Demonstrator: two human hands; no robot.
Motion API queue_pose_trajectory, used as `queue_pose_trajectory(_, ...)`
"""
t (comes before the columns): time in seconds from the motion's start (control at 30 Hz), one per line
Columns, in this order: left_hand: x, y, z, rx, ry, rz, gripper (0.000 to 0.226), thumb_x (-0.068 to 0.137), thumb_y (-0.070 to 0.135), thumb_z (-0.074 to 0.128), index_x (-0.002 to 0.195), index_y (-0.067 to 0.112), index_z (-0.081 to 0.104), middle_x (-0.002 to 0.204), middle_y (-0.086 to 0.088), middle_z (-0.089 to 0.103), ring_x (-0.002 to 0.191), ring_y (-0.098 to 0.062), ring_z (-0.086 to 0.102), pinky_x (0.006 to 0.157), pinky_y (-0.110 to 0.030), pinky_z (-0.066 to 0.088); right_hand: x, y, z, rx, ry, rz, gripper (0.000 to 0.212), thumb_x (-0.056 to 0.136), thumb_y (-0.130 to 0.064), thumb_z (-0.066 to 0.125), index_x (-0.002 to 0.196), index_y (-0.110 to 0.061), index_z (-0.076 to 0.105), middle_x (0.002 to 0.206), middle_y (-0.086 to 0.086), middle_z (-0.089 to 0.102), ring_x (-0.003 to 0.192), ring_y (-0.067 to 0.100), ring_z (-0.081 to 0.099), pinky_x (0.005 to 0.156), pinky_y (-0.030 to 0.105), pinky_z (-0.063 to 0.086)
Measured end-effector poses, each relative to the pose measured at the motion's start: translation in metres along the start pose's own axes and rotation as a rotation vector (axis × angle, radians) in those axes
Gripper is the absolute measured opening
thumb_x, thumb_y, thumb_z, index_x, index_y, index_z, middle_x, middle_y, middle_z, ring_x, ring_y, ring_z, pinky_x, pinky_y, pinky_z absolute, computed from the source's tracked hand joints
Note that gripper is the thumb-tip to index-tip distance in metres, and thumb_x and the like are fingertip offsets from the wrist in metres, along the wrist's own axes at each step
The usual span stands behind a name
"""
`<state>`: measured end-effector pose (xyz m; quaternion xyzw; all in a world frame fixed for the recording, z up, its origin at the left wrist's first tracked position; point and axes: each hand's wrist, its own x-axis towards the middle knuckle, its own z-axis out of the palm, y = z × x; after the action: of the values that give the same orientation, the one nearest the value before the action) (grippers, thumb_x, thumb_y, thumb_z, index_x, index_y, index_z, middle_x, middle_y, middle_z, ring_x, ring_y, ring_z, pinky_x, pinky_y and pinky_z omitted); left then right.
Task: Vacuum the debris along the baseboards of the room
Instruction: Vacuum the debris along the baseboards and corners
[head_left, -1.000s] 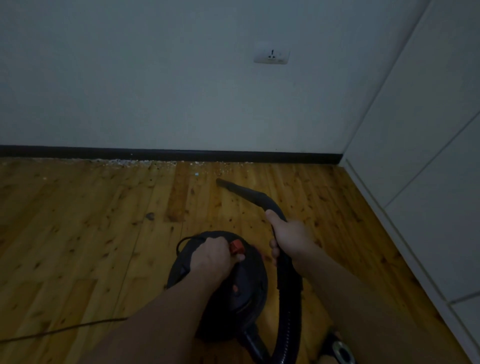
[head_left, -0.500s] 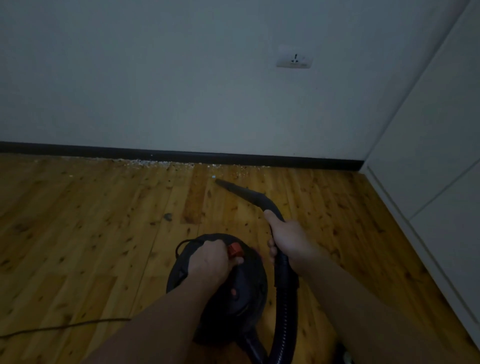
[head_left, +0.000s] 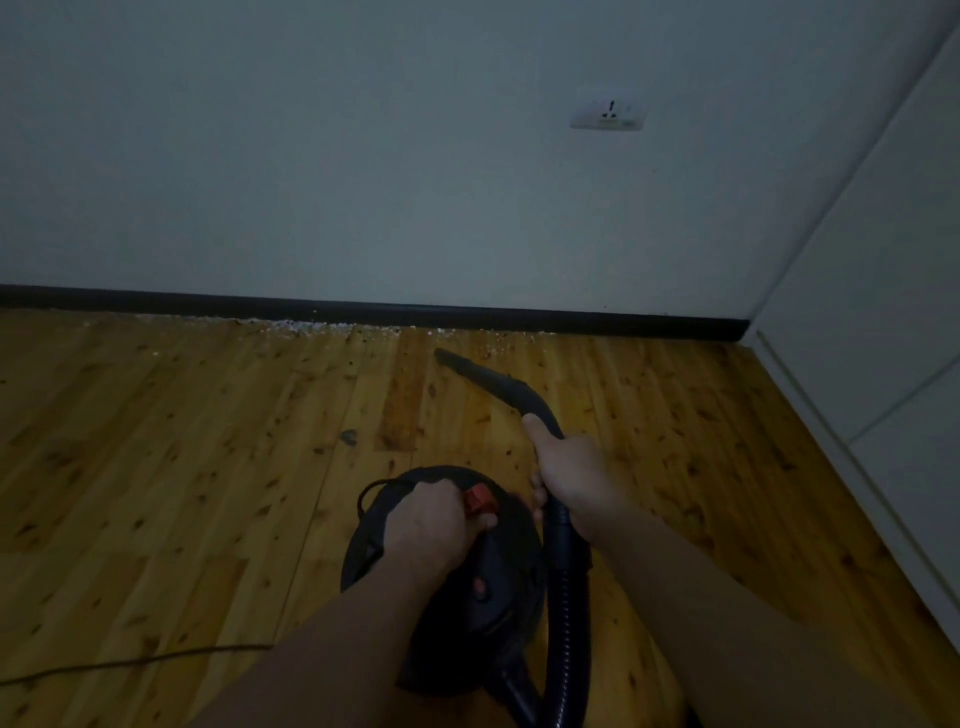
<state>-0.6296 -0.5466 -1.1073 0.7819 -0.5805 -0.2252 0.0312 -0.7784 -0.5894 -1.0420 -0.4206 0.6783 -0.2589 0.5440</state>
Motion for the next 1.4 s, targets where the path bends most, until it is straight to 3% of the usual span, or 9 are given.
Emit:
queue_pose_trajectory(0.13, 0.004, -0.003, 0.002, 0.007, -0.005, 0.017, 0.049, 0.086, 0.067, 0.067, 0.091, 0.021, 0.055, 0.098, -0.004, 0.067, 0.089, -0.024, 0.066, 0.067, -0.033, 0.045, 0.002, 0.001, 0.002, -0.025, -0.007, -0.009, 0.058, 0.1, -0.058, 0.054, 0.085, -0.003, 0.063, 0.051, 0.005, 0.054, 0.039, 0.017, 0.051, 0.041, 0.025, 0.046)
queue_pose_trajectory(0.4, 0.005, -0.005, 0.004, 0.006, 0.001, 0.063, 0.046, 0.087, 0.068, 0.065, 0.089, 0.023, 0.055, 0.09, 0.0, 0.064, 0.082, -0.022, 0.063, 0.068, -0.034, 0.048, 0.002, 0.008, -0.004, -0.022, 0.056, -0.026, 0.051, 0.102, -0.056, 0.052, 0.1, -0.006, 0.061, 0.06, 0.005, 0.055, 0.044, 0.016, 0.052, 0.04, 0.024, 0.045)
queue_pose_trajectory(0.5, 0.005, -0.004, 0.003, 0.026, 0.031, 0.087, 0.045, 0.088, 0.067, 0.064, 0.09, 0.023, 0.054, 0.096, -0.002, 0.068, 0.089, -0.024, 0.066, 0.074, -0.037, 0.054, 0.005, 0.011, -0.01, -0.027, 0.083, -0.027, 0.055, 0.101, -0.059, 0.052, 0.09, -0.006, 0.059, 0.055, 0.004, 0.056, 0.04, 0.016, 0.052, 0.043, 0.027, 0.047)
queue_pose_trajectory(0.67, 0.01, 0.004, -0.001, 0.054, 0.006, 0.144, 0.046, 0.088, 0.069, 0.063, 0.088, 0.025, 0.053, 0.088, 0.003, 0.057, 0.091, -0.024, 0.064, 0.069, -0.035, 0.045, 0.0, 0.012, -0.017, 0.003, 0.121, -0.047, 0.056, 0.103, -0.053, 0.052, 0.074, -0.005, 0.058, 0.049, 0.004, 0.052, 0.041, 0.018, 0.051, 0.05, 0.033, 0.049)
queue_pose_trajectory(0.83, 0.016, 0.016, 0.001, 0.1, 0.003, 0.203, 0.046, 0.088, 0.07, 0.062, 0.087, 0.025, 0.053, 0.086, 0.004, 0.057, 0.089, -0.024, 0.064, 0.067, -0.035, 0.043, 0.001, 0.017, -0.031, -0.019, 0.15, -0.023, 0.053, 0.103, -0.054, 0.052, 0.085, -0.005, 0.06, 0.059, 0.008, 0.057, 0.048, 0.021, 0.055, 0.049, 0.033, 0.051)
queue_pose_trajectory(0.97, 0.02, 0.026, 0.004, 0.106, 0.012, 0.228, 0.047, 0.089, 0.071, 0.06, 0.088, 0.024, 0.054, 0.085, 0.003, 0.056, 0.088, -0.024, 0.064, 0.066, -0.035, 0.042, 0.012, 0.027, -0.049, 0.004, 0.199, -0.012, 0.053, 0.099, -0.057, 0.055, 0.08, -0.008, 0.06, 0.069, 0.009, 0.059, 0.065, 0.027, 0.06, 0.068, 0.043, 0.055)
queue_pose_trajectory(1.17, 0.024, 0.043, 0.009, 0.115, 0.024, 0.249, 0.048, 0.09, 0.072, 0.058, 0.092, 0.023, 0.053, 0.091, 0.0, 0.06, 0.092, -0.026, 0.064, 0.069, -0.035, 0.044, 0.02, 0.03, -0.076, 0.049, 0.245, 0.038, 0.058, 0.097, -0.06, 0.056, 0.085, -0.005, 0.065, 0.073, 0.009, 0.063, 0.07, 0.027, 0.063, 0.078, 0.047, 0.058)
queue_pose_trajectory(1.3, 0.029, 0.051, 0.012, 0.103, 0.033, 0.251, 0.049, 0.088, 0.073, 0.058, 0.09, 0.024, 0.054, 0.096, -0.001, 0.064, 0.09, -0.025, 0.065, 0.068, -0.036, 0.045, 0.022, 0.026, -0.087, 0.056, 0.251, -0.005, 0.059, 0.101, -0.054, 0.055, 0.07, -0.005, 0.06, 0.059, 0.009, 0.057, 0.061, 0.027, 0.058, 0.071, 0.043, 0.053)
queue_pose_trajectory(1.4, 0.031, 0.057, 0.014, 0.081, 0.038, 0.235, 0.05, 0.087, 0.072, 0.06, 0.098, 0.023, 0.06, 0.094, 0.001, 0.063, 0.09, -0.024, 0.065, 0.069, -0.036, 0.047, 0.029, 0.023, -0.094, 0.059, 0.269, 0.015, 0.061, 0.101, -0.056, 0.054, 0.07, -0.004, 0.061, 0.06, 0.01, 0.058, 0.063, 0.029, 0.059, 0.072, 0.045, 0.054)
